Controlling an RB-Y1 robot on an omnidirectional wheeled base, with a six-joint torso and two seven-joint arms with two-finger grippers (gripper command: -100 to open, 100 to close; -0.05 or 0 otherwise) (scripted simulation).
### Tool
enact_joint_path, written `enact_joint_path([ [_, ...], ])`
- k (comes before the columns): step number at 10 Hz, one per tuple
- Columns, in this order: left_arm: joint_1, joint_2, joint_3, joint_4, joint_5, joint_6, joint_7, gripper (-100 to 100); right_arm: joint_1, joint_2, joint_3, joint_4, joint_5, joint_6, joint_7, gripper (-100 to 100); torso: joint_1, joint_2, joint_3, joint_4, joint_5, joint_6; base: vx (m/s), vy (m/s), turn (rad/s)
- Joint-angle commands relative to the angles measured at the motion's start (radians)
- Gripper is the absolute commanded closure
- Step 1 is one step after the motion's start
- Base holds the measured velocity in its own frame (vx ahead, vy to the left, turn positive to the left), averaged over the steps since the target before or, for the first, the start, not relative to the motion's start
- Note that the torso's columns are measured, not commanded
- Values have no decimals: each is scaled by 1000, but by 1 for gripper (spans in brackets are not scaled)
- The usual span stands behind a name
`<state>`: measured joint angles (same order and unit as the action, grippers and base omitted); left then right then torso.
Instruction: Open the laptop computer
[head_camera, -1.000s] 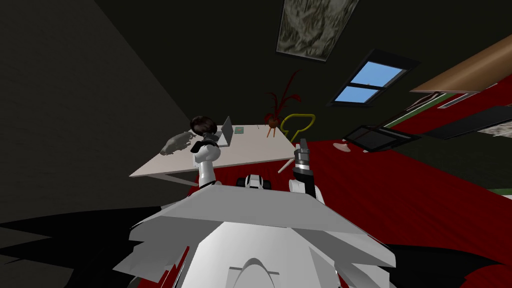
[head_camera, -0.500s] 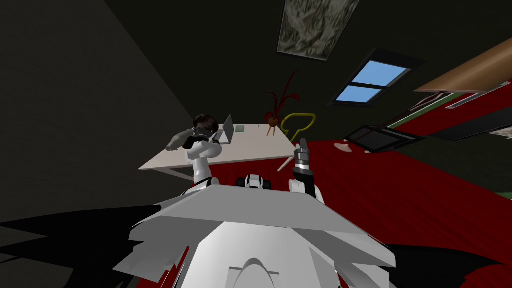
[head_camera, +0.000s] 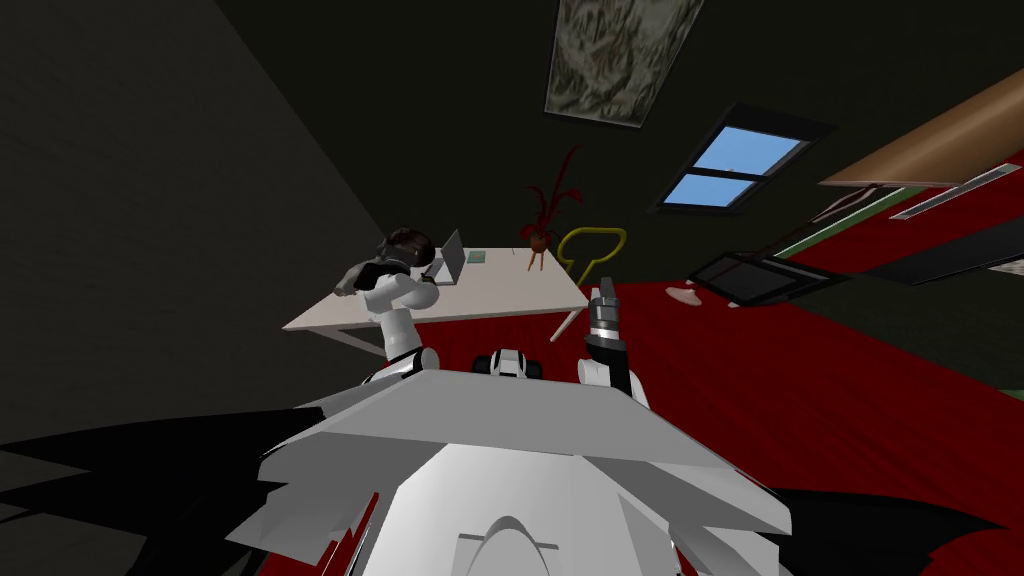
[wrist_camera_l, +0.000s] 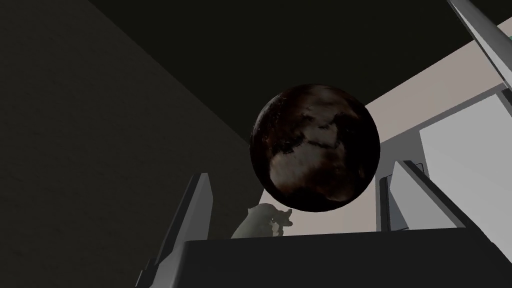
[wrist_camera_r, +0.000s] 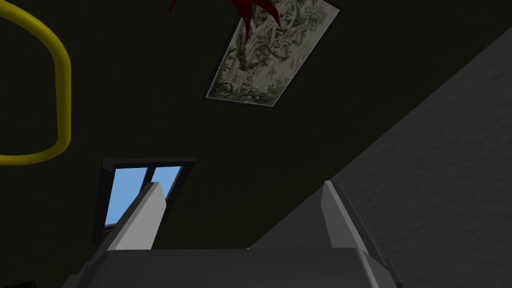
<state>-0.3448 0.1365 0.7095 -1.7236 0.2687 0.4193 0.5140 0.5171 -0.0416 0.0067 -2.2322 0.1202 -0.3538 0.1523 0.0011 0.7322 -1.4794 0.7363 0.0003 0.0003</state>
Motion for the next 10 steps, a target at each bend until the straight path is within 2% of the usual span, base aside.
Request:
enact_joint_path([
  [1,-1,-20,-26,18,18,59,-46,-100,0,0,0,0,0,0,0,0,4,-1,-1,0,1,0,143,-18,-115],
  [5,10,-53,-55,37,50,121,-106,-100,0,0,0,0,0,0,0,0,0,8,5,2,0,0,116,14,-86],
  [6,9,-39,-51,44,51,106,-96,-100,0,0,0,0,0,0,0,0,-1,8,5,2,0,0,38,14,-13],
  [7,-18,-12,-49,94,37,81,-83,-100,0,0,0,0,0,0,0,0,-2,10,6,3,-1,-1,-31,3,-97],
  [8,-18,-12,-49,107,37,81,-83,-100,0,0,0,0,0,0,0,0,-2,12,7,3,-1,0,-49,-2,-61],
  [9,-45,17,-46,141,22,54,-66,-100,0,0,0,0,0,0,0,0,-2,10,6,3,-1,-1,-68,-7,-93],
  [10,-45,17,-46,170,22,54,-66,-100,0,0,0,0,0,0,0,0,-2,8,5,2,0,0,-57,-2,-64],
])
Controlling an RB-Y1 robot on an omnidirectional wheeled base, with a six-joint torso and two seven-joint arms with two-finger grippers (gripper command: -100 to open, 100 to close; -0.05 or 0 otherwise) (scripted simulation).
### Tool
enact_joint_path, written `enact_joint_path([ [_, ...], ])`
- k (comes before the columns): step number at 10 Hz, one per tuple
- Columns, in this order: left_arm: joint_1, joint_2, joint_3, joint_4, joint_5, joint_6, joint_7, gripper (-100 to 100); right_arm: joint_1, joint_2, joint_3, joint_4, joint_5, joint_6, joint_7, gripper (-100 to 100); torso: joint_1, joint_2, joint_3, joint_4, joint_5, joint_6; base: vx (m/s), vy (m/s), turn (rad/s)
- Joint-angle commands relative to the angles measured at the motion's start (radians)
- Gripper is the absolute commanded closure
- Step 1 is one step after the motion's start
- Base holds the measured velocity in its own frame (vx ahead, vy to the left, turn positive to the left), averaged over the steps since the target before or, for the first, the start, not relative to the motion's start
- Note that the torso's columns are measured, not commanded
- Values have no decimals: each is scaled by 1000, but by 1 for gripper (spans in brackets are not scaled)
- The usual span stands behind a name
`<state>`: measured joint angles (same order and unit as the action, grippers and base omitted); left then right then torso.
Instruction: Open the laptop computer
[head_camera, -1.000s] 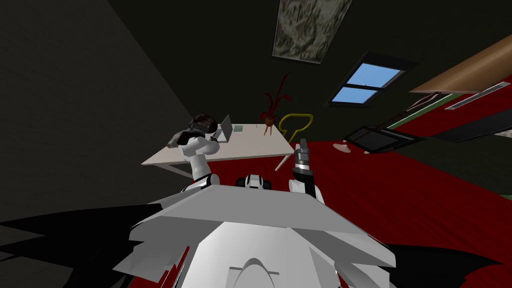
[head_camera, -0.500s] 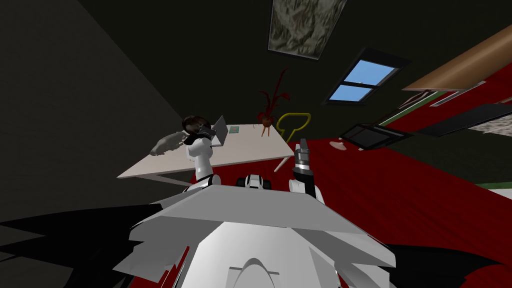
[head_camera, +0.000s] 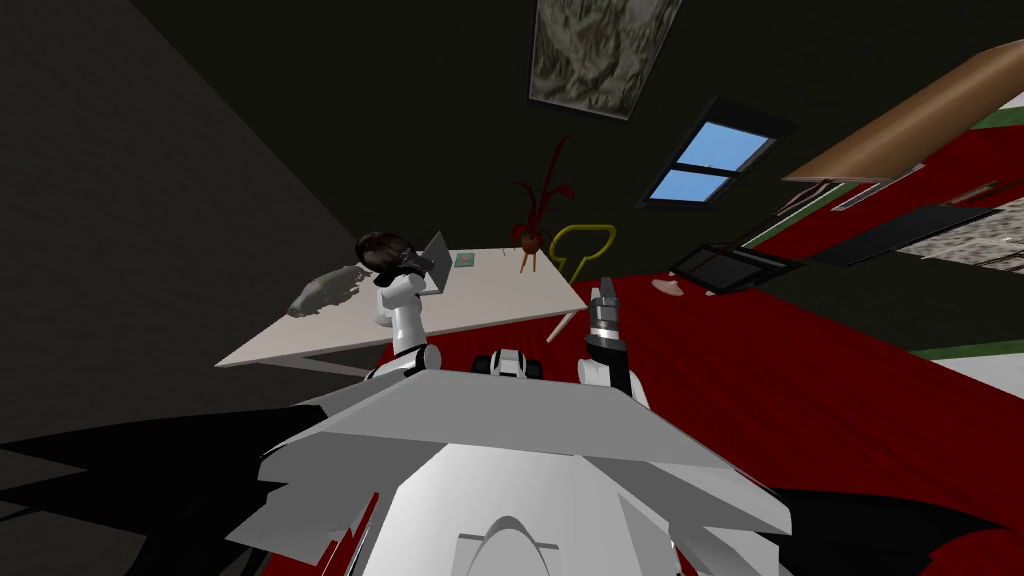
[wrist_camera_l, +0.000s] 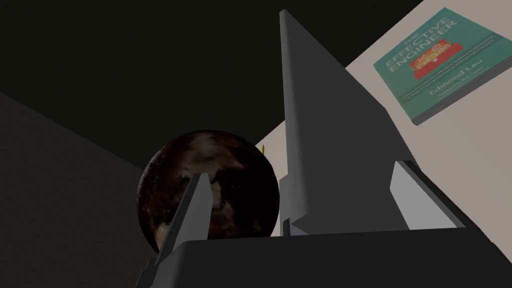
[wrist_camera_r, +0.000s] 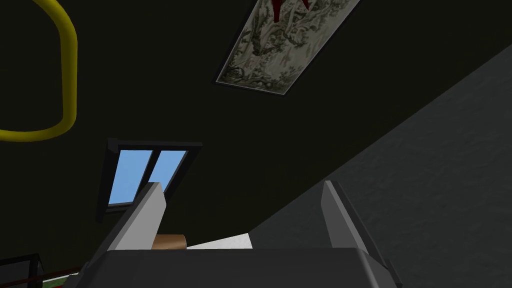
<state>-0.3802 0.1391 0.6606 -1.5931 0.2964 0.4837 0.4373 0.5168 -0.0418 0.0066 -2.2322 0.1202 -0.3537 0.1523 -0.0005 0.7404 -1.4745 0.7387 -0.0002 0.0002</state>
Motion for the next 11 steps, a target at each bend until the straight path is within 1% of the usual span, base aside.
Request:
enact_joint_path([
  [1,-37,44,6,75,-20,-37,28,-100,0,0,0,0,0,0,0,0,1,-3,-1,-1,0,0,-72,-1,-113],
  [2,-37,44,6,102,-20,-37,28,-100,0,0,0,0,0,0,0,0,1,-3,-2,-1,0,0,-58,9,-45],
  [3,-64,73,9,139,-35,-64,45,-100,0,0,0,0,0,0,0,0,1,-4,-2,-1,1,-1,-52,-5,-89],
  [4,-64,73,9,165,-35,-64,45,-100,0,0,0,0,0,0,0,0,0,-3,-2,-1,0,0,-43,2,-49],
  [5,-92,103,12,201,-49,-91,62,-100,0,0,0,0,0,0,0,0,0,-3,-2,-1,0,0,-54,8,-85],
  [6,-92,103,12,227,-49,-91,62,-100,0,0,0,0,0,0,0,0,1,-2,-2,-1,0,0,-53,9,-63],
  [7,-119,132,15,262,-63,-118,79,-100,0,0,0,0,0,0,0,0,1,-2,-1,-1,0,0,-71,-3,-107],
  [8,-119,132,15,286,-63,-118,79,-100,0,0,0,0,0,0,0,0,0,-1,-1,0,0,0,-54,-6,-49],
  [9,-119,132,15,290,-63,-118,79,-100,0,0,0,0,0,0,0,0,0,-2,-1,-1,0,-1,-17,-4,13],
  [10,-146,161,18,329,-78,-144,96,-100,0,0,0,0,0,0,0,0,0,-4,-3,-1,0,0,-33,-6,-99],
  [11,-146,161,18,349,-78,-144,96,-100,0,0,0,0,0,0,0,0,0,-3,-2,-1,0,0,-40,-1,-58],
])
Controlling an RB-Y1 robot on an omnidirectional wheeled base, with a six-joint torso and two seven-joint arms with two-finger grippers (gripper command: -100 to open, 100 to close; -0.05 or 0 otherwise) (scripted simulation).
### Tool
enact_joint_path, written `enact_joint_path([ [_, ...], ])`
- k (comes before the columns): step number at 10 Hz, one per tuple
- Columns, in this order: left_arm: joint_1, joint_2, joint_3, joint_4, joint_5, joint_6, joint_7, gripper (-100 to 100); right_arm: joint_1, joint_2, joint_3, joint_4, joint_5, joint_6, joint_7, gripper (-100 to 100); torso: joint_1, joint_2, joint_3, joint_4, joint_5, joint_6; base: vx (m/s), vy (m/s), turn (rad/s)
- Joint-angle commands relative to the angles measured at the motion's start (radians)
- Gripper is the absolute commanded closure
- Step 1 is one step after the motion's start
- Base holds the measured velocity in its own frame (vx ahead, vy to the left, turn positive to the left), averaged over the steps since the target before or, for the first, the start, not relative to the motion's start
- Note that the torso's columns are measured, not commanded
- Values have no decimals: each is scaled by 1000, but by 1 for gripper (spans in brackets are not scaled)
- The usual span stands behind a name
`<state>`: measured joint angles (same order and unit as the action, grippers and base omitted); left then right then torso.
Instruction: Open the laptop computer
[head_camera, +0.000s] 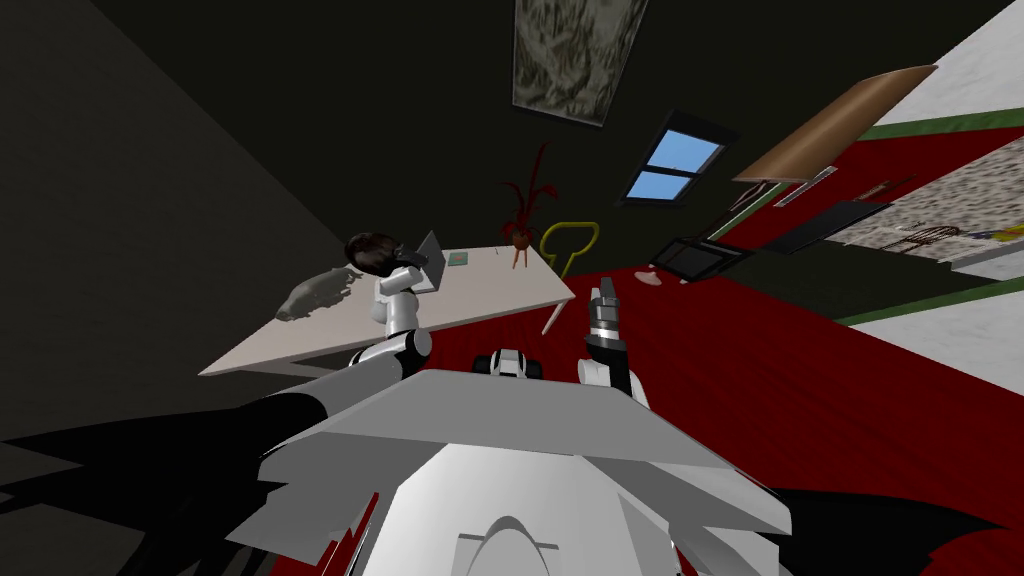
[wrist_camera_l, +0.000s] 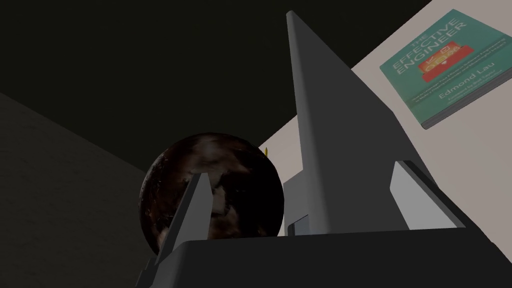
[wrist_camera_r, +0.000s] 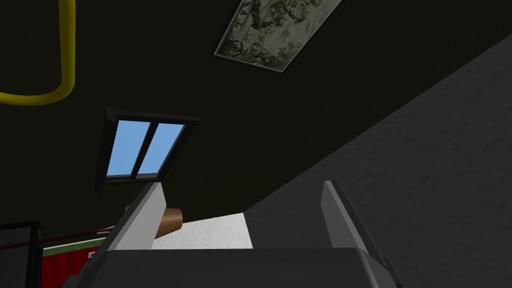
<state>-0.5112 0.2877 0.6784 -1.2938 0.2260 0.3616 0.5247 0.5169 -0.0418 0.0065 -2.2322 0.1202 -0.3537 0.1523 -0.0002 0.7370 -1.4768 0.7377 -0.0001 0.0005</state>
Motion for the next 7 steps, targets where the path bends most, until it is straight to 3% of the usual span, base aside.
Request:
enact_joint_path([
  [1,-42,42,3,82,-22,-49,26,-100,0,0,0,0,0,0,0,0,0,1,1,0,0,-1,-63,-4,-81],
  [2,-42,42,3,116,-22,-49,26,-100,0,0,0,0,0,0,0,0,0,2,2,1,0,0,-55,-1,-63],
  [3,-69,72,6,149,-36,-76,43,-100,0,0,0,0,0,0,0,0,0,2,2,1,0,-1,-58,-8,-129],
  [6,-96,101,9,241,-51,-103,60,-100,0,0,0,0,0,0,0,0,0,1,1,0,0,0,-49,-6,-58],
  [7,-93,100,7,224,-46,-102,57,-100,0,0,0,0,0,0,0,0,1,1,1,0,0,-1,-19,0,-3],
])
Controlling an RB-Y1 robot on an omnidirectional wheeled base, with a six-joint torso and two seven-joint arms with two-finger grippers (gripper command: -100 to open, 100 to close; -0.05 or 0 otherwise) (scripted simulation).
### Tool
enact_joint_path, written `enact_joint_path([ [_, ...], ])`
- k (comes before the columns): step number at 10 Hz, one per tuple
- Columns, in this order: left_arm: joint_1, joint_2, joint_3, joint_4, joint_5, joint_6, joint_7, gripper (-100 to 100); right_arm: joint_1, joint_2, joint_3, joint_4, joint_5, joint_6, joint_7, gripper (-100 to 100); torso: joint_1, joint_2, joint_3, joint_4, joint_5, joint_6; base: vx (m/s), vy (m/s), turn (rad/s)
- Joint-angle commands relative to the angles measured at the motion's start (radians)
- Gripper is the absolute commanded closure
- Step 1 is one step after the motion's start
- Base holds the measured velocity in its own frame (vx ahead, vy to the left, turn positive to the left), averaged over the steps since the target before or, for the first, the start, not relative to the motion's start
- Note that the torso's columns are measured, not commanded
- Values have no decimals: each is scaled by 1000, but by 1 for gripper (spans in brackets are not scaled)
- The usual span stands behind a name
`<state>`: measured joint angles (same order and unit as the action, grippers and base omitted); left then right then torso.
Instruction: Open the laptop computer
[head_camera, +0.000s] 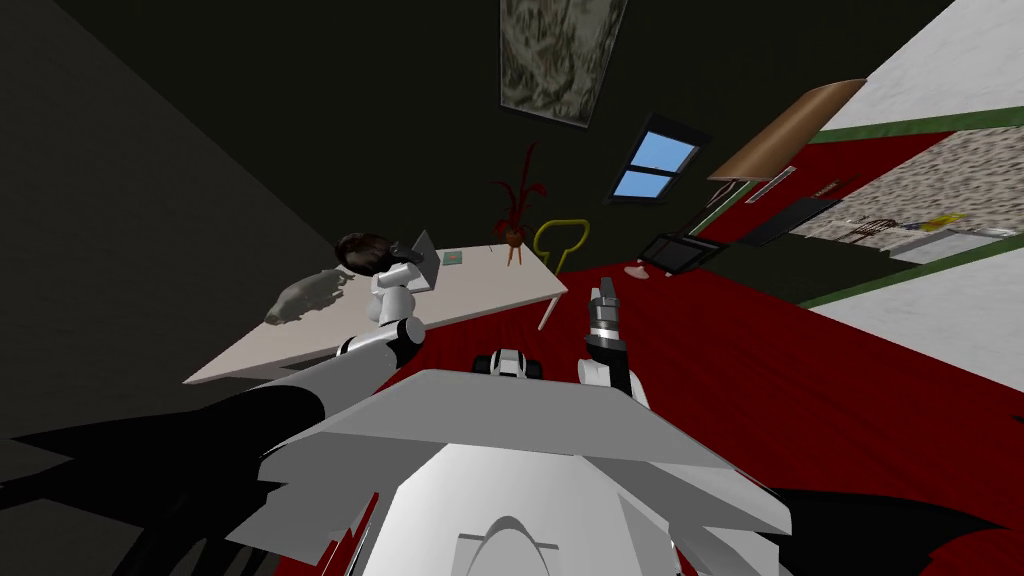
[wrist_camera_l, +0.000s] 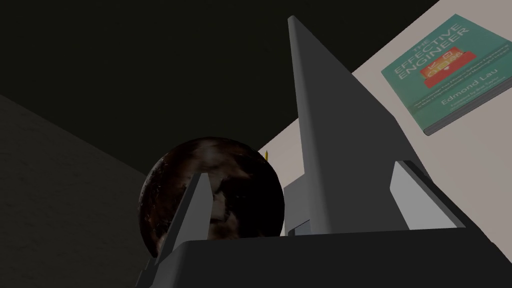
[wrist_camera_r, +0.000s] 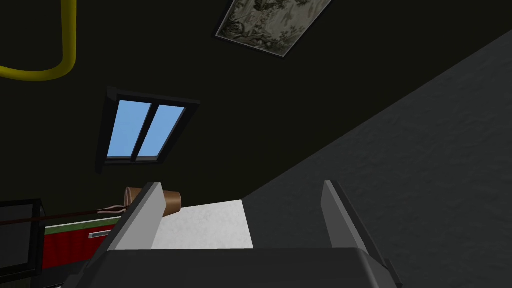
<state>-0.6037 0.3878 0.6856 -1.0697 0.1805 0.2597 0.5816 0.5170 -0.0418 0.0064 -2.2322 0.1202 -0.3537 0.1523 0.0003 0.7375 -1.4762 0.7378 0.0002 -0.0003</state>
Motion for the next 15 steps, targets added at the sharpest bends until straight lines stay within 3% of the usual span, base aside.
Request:
enact_joint_path([
  [1,23,-29,-1,-45,9,26,-14,100,0,0,0,0,0,0,0,0,0,-1,-1,0,0,0,30,3,123],
  [2,50,-58,-4,-73,24,53,-31,100,0,0,0,0,0,0,0,0,0,-3,-2,-1,0,-1,86,7,119],
  [4,50,-58,-4,-108,24,53,-31,100,0,0,0,0,0,0,0,0,3,-3,-2,-2,1,-1,53,2,44],
  [5,78,-87,-7,-144,38,79,-48,100,0,0,0,0,0,0,0,0,3,-2,-2,-1,1,1,45,10,86],
  [7,78,-87,-7,-171,38,79,-48,100,0,0,0,0,0,0,0,0,2,-2,-1,-2,2,-1,35,0,29],
  [10,132,-146,-13,-269,67,133,-82,100,0,0,0,0,0,0,0,0,1,0,0,-2,2,-2,52,7,78],
  [11,132,-146,-13,-296,67,133,-82,100,0,0,0,0,0,0,0,0,1,1,1,-3,3,-3,54,0,50],
  [12,159,-175,-16,-335,81,160,-99,100,0,0,0,0,0,0,0,0,1,1,1,-2,3,-2,68,6,102],
  [15,186,-205,-19,-421,96,187,-116,100,0,0,0,0,0,0,0,0,2,1,1,-3,3,-3,52,1,63],
])
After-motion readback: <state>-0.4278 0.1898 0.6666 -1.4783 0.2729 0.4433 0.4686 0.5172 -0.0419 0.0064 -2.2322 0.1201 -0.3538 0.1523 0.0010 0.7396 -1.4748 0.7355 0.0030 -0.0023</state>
